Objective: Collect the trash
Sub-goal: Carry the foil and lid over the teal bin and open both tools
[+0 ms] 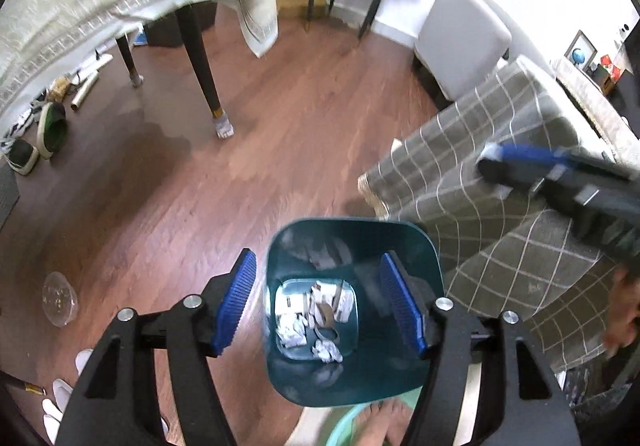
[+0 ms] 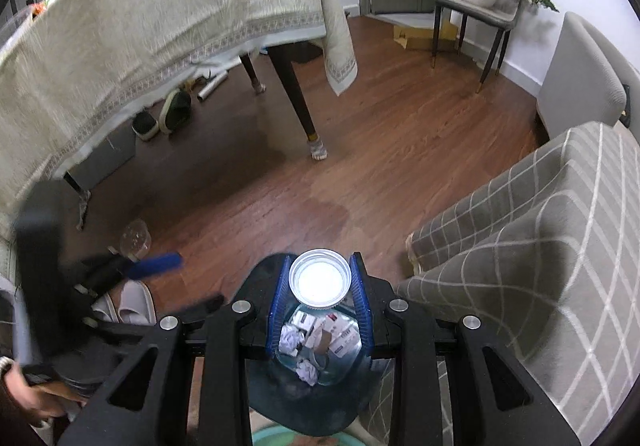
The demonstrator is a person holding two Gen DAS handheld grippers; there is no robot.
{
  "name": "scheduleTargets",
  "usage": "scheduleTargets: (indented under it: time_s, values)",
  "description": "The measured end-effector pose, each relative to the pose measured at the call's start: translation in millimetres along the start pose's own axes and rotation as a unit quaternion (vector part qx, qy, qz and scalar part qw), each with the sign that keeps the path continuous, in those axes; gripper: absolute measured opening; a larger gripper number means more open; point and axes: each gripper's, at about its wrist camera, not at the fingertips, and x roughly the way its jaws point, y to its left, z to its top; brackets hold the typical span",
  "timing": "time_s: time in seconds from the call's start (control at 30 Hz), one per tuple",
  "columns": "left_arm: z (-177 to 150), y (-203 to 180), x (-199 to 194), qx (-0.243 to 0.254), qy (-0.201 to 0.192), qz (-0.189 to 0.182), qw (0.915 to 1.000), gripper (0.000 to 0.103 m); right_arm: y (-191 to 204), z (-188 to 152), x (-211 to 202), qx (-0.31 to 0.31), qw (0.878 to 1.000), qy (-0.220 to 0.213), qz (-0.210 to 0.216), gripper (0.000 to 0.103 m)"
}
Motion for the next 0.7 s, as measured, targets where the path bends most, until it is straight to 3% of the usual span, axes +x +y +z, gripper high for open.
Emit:
scheduleTargets:
  time_s: [0.33, 0.57, 0.6, 0.63, 0.7]
  values:
    - [11, 0, -22, -0.001, -0.040, -0.006, 0.9992, 0.047, -1, -31, 57, 0.006, 0.997, 0.069, 0.015, 0.030]
    - [23, -15, -39, 0.008, -0.071, -0.021, 0.9972, 0.045, -3, -55, 75, 0.001, 0.995, 0.100, 0.016, 0.031]
    - [25, -19, -42, 0.010, -0.076, -0.022, 0.9968, 0.044, -4, -56, 75, 0.001, 0.995, 0.102, 0.016, 0.036]
    - [28, -21, -43, 0.012, -0.079, -0.023, 0.9966, 0.044, -4, -58, 74, -0.002, 0.995, 0.103, 0.012, 0.049]
    - [31, -26, -47, 0.016, -0.086, -0.026, 0.9959, 0.044, -4, -61, 70, -0.005, 0.994, 0.104, 0.020, 0.052]
